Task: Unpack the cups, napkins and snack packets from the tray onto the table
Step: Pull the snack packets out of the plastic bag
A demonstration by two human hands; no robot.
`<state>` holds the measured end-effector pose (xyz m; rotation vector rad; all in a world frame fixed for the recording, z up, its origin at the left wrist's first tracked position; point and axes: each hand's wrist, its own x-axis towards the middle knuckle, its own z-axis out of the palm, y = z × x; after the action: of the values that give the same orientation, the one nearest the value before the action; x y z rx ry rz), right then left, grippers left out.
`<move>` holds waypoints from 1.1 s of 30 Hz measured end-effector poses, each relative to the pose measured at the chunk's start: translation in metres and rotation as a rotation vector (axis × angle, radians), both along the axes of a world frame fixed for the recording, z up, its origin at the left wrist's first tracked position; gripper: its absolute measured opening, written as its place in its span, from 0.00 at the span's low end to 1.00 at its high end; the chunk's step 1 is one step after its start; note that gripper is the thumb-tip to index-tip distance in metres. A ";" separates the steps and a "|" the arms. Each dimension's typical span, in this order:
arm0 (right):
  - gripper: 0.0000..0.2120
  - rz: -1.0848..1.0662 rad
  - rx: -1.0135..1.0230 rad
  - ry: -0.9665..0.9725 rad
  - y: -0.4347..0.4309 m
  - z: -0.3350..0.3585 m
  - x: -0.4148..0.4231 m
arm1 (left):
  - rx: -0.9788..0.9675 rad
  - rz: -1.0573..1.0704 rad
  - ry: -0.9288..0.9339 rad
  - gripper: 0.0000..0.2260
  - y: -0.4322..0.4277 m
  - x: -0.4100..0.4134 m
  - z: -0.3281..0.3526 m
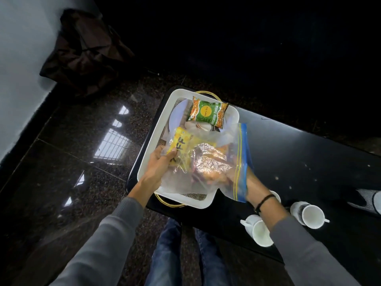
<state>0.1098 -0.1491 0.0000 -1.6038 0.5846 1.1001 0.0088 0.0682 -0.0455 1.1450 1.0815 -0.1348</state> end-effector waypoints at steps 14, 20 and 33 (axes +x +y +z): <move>0.12 -0.250 -0.145 -0.457 -0.033 0.049 0.041 | 0.024 0.099 0.099 0.09 0.010 -0.022 0.008; 0.22 -0.294 0.011 -0.554 -0.011 0.042 0.058 | 0.064 0.112 0.095 0.10 0.007 -0.023 0.007; 0.23 0.195 0.021 -0.247 0.065 -0.053 0.073 | 0.128 0.071 0.080 0.13 0.014 -0.033 -0.002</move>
<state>0.1824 -0.0842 -0.0525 -1.7741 0.2565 1.0238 -0.0238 0.0825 -0.0477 1.2224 1.2138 -0.0566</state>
